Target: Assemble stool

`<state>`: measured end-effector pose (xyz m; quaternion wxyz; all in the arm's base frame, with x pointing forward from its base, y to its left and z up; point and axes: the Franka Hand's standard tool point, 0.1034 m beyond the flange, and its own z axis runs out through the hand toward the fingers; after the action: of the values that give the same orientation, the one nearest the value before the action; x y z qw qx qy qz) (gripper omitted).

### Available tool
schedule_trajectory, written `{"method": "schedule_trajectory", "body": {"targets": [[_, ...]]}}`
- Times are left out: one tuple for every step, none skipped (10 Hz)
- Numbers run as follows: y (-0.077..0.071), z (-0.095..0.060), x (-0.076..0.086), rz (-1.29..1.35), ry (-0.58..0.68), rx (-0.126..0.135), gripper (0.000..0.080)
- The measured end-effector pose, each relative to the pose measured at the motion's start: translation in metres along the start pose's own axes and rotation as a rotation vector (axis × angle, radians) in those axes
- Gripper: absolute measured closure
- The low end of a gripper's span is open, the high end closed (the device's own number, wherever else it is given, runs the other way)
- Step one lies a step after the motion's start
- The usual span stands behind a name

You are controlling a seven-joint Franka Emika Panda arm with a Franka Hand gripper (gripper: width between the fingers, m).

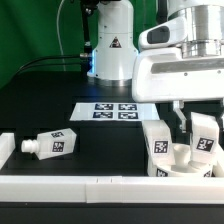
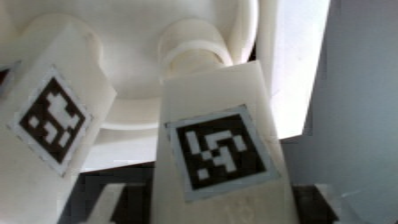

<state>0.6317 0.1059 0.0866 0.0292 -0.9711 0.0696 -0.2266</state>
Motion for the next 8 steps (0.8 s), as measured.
{"method": "schedule_trajectory", "body": {"targets": [[0.0011, 0.002, 0.0009, -0.002, 0.02, -0.003, 0.0476], [0.0022, 0.0056, 0.0001, -0.005, 0.036, -0.007, 0.0476], [0.0024, 0.0057, 0.0006, -0.006, 0.041, -0.008, 0.0476], [0.0026, 0.0055, 0.0004, -0.005, 0.035, -0.007, 0.0476], [0.0029, 0.006, -0.0001, -0.005, 0.034, -0.008, 0.0364], [0.0029, 0.0062, -0.0003, -0.005, 0.034, -0.008, 0.0364], [0.0029, 0.0062, -0.0004, -0.005, 0.034, -0.008, 0.0235], [0.0029, 0.0063, -0.0004, -0.005, 0.033, -0.008, 0.0166]]}}
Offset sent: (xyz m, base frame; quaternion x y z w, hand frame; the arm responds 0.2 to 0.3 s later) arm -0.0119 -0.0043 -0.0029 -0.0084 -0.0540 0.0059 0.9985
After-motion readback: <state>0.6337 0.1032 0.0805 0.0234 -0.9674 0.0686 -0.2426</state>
